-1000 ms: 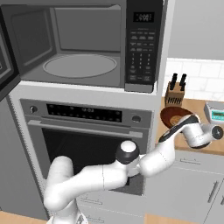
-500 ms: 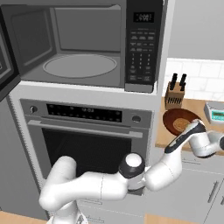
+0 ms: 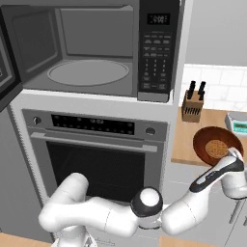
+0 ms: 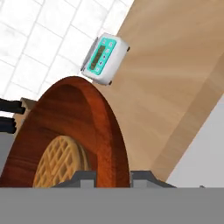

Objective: Open the microwave, place the bowl with waffle inside the microwave, then close the microwave door and turn it on.

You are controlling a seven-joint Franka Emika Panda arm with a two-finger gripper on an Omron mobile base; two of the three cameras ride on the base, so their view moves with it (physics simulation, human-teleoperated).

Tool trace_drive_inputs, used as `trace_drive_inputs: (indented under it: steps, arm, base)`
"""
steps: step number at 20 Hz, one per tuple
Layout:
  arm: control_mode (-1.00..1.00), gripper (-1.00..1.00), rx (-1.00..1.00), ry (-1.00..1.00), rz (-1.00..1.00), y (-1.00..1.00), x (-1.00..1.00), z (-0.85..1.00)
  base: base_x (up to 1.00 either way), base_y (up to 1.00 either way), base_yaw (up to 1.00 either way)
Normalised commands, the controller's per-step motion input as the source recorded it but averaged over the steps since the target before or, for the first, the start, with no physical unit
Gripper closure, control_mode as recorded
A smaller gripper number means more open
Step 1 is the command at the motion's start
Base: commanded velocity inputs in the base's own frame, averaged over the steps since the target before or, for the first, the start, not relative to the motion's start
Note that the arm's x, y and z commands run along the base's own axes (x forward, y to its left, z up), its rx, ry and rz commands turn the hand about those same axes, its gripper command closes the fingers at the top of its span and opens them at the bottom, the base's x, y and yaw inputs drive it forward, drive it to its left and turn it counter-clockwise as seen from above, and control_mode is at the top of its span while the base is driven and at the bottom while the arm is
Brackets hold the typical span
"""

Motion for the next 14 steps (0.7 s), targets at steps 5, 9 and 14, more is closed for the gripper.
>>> trace_drive_inputs:
  steps: [5, 9, 14]
  arm:
    - [-1.0, 1.0, -0.01, -0.11, 0.0, -0.78, -1.0, 0.2]
    - [-1.0, 1.0, -0.02, 0.03, 0.08, -0.48, -0.65, 0.1]
    - [-1.0, 1.0, 0.0, 0.0, 0.08, -0.03, -0.37, 0.0]
  base:
    - [0.0, 0.0, 0.0]
    - [0.0, 0.0, 0.0]
    - [0.0, 0.0, 0.0]
